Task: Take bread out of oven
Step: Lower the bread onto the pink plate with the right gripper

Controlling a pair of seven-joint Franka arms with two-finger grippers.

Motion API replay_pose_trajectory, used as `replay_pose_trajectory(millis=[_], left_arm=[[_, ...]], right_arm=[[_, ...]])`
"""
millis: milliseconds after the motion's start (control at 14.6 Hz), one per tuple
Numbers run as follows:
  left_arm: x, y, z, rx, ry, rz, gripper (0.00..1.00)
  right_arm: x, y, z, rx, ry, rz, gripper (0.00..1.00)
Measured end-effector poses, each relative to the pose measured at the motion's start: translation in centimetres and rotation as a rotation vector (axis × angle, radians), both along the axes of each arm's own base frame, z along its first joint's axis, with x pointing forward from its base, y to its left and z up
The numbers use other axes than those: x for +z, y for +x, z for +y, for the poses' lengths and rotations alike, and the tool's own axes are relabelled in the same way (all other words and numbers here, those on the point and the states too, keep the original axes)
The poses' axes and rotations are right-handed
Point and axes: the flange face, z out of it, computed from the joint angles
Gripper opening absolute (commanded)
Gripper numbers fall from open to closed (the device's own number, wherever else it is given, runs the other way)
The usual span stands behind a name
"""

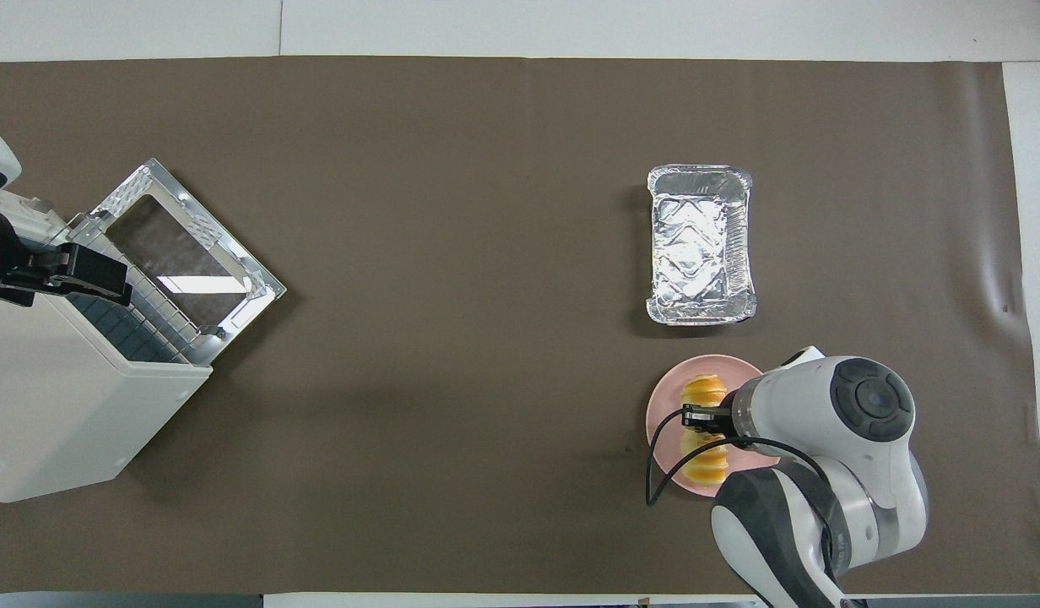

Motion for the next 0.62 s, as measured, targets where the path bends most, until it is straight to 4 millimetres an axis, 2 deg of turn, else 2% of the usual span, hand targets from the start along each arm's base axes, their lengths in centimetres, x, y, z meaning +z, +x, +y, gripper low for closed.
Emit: replay_pose_trajectory(millis=[137, 412, 617], left_arm=[[0.0, 0.0, 0.0, 0.0, 0.0, 0.0, 1.0], [0.0, 0.0, 0.0, 0.0, 0.0, 0.0, 1.0], [0.0, 0.0, 0.0, 0.0, 0.0, 0.0, 1.0]], right_arm=[[2.8, 1.5, -0.2, -0.006, 0.006, 0.016, 1.0], [12.9, 5.7, -2.9, 0.005, -0.012, -0.027, 1.0], [19.6, 7.1, -3.7, 0.049, -0.028, -0.063, 1.0]])
